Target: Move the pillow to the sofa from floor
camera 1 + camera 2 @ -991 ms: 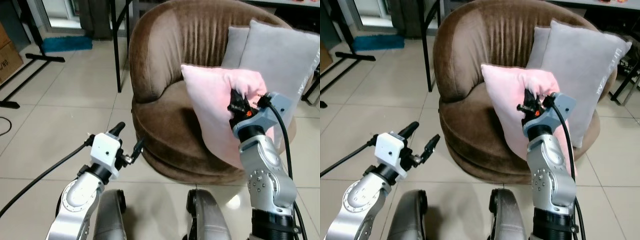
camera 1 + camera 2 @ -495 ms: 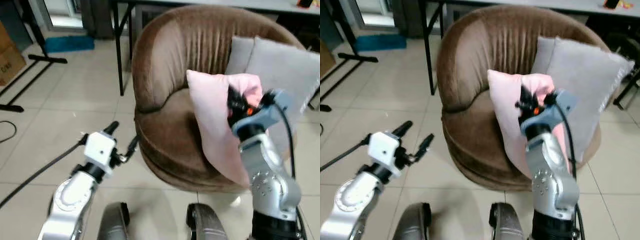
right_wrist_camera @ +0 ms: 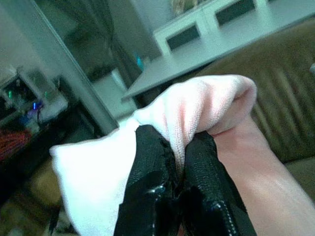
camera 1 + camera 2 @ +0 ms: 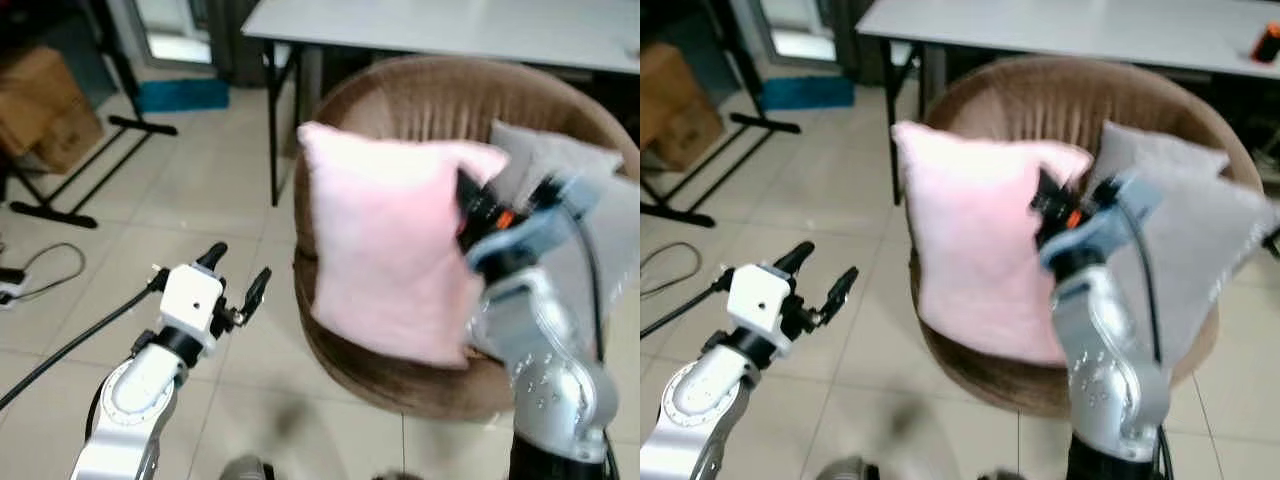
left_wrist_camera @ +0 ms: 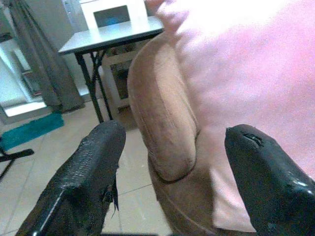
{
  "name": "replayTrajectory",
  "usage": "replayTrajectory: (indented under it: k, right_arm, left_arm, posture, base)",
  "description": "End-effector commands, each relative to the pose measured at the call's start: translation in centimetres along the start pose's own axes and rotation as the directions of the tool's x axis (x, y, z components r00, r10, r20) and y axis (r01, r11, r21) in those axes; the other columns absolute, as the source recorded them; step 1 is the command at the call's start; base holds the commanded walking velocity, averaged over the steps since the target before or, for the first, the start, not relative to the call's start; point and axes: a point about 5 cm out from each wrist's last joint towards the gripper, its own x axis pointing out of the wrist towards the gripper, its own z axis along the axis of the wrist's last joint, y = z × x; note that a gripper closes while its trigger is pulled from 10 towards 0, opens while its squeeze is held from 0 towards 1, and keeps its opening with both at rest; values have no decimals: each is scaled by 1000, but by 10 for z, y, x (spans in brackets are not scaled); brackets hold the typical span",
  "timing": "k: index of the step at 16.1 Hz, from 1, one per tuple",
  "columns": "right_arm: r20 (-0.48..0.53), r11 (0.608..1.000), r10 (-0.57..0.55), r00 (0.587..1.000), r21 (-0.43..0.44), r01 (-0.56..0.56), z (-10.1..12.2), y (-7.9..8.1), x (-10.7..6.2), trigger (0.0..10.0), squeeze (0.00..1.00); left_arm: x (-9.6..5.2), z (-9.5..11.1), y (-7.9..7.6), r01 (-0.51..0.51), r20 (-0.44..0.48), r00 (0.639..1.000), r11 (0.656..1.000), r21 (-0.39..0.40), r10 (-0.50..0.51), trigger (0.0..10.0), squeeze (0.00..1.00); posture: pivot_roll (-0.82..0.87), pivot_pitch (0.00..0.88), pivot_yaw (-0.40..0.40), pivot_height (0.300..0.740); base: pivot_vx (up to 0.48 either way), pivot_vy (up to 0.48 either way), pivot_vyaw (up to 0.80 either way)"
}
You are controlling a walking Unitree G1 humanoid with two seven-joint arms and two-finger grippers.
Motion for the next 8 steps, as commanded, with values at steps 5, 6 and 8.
replayTrajectory:
  k: [5,6,8]
  right_arm:
    - [-102,999,-26,994,-27,23,-27,-12,-14,10000,0]
    - [-151,997,-38,988,-69,28,-39,-18,-19,10000,0]
    - [-195,996,-71,978,-75,58,-51,-26,-24,10000,0]
  left_arm:
    - [-1,0,-7,1,-8,1000,1000,17,-1,10000,0]
    - [1,1,-5,-6,-9,1000,1000,25,6,10000,0]
    - [2,3,-6,9,4,1000,1000,16,-9,10000,0]
  posture:
    - [9,0,-24,740]
    - [9,0,-24,740]
    - [7,0,-17,740]
  base:
    - [0,0,0]
    - [0,0,0]
    - [0,0,-288]
